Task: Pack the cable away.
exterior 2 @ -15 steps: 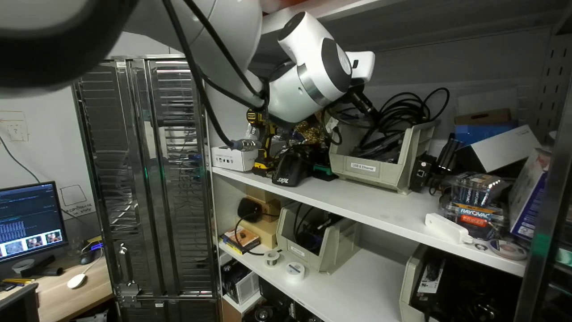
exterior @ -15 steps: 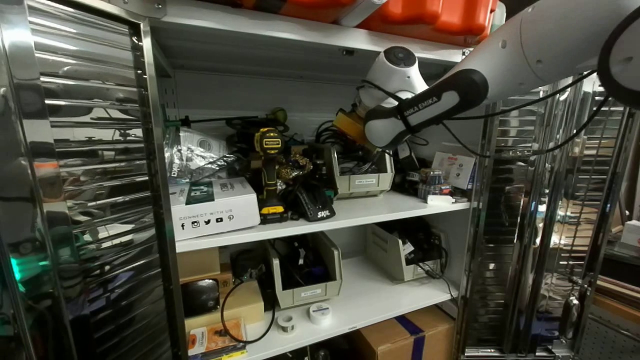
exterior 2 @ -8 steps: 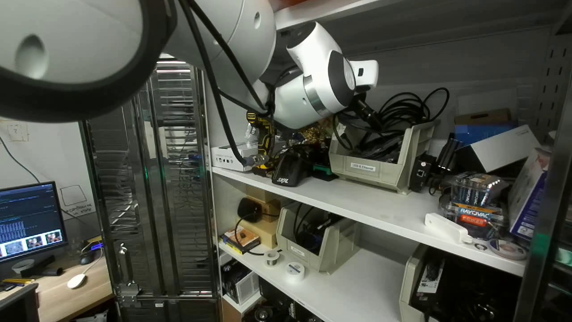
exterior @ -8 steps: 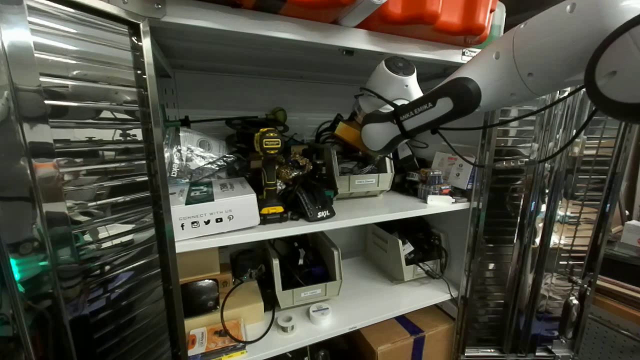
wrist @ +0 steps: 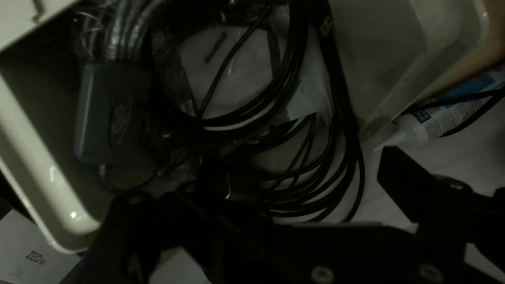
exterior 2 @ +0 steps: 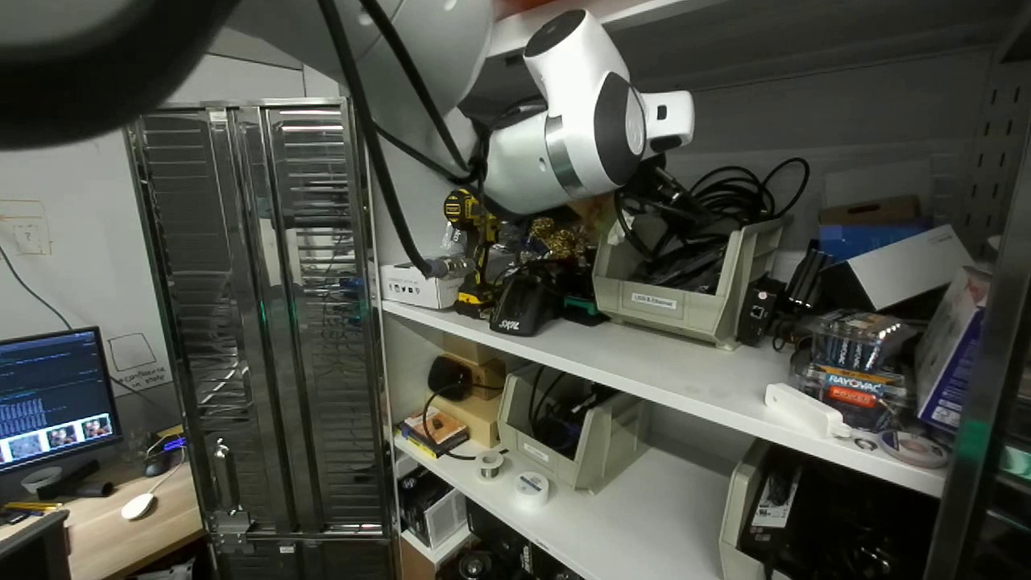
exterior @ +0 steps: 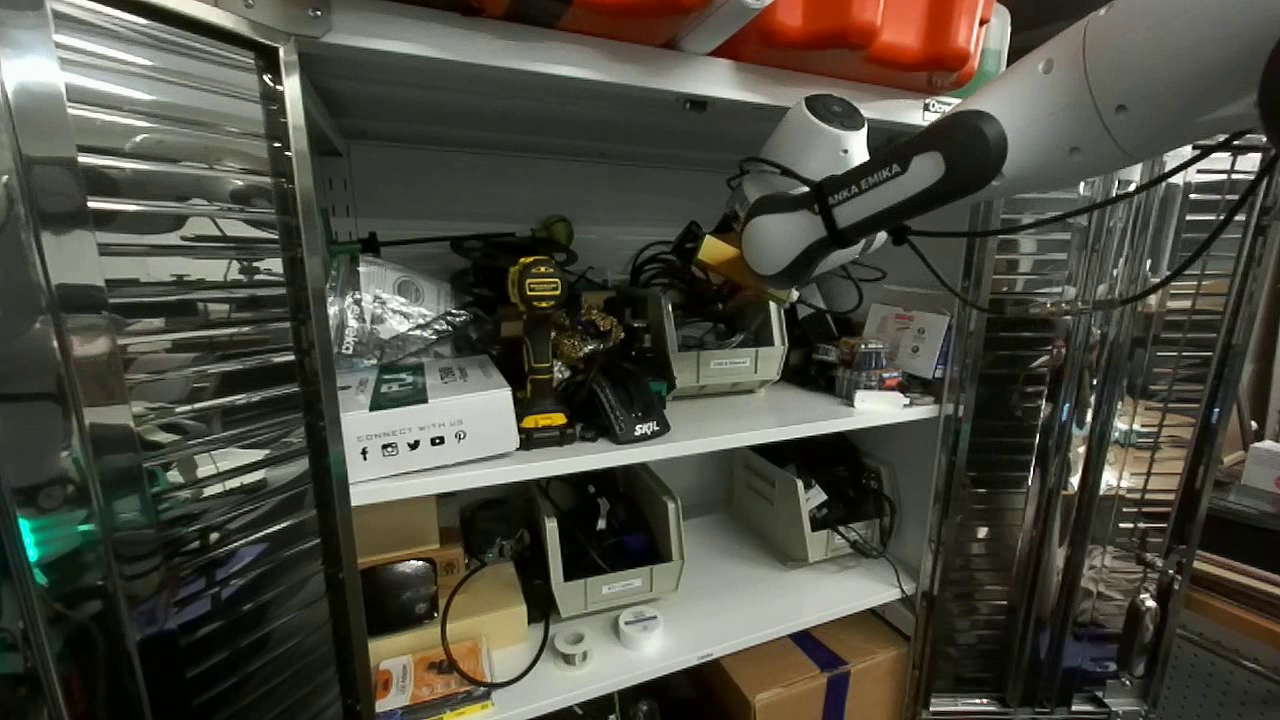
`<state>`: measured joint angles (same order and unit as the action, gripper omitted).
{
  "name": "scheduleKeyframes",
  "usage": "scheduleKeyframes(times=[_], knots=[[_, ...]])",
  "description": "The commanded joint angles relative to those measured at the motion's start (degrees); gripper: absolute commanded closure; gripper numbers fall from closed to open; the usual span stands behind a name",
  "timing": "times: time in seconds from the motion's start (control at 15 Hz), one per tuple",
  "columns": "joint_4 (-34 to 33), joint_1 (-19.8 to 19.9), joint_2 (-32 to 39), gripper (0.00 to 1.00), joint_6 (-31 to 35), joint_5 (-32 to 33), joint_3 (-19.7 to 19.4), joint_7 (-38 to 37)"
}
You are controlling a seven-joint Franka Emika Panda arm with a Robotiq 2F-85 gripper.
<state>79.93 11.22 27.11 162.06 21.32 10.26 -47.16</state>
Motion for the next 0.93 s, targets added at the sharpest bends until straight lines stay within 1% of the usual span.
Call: scheduleKeyframes(times=[0.0, 0.07, 0.13, 0.2, 0.33, 0.53, 0.6, 0.67, 0.87], knots=[[9.93, -1.46, -8.36, 0.00, -1.07, -13.86, -2.46, 14.46], [11.70, -1.90, -10.04, 0.00, -1.98, -16.73, -3.37, 17.84], [13.20, -3.04, -11.53, 0.00, -2.88, -17.77, -5.42, 19.70], [14.90, 0.21, -12.88, 0.00, -3.52, -13.81, -2.41, 18.26], [17.34, -0.60, -15.21, 0.00, -4.31, -11.34, -4.86, 17.57], [20.22, -0.20, -17.89, 0.00, -6.12, -9.32, -5.96, 18.33], [21.20, 0.03, -18.92, 0.00, -8.19, -9.65, -5.83, 19.46], [22.08, -3.69, -20.07, 0.00, -10.84, -13.45, -9.59, 23.51], [24.42, -4.14, -23.67, 0.00, -21.82, -20.45, -8.91, 34.11]])
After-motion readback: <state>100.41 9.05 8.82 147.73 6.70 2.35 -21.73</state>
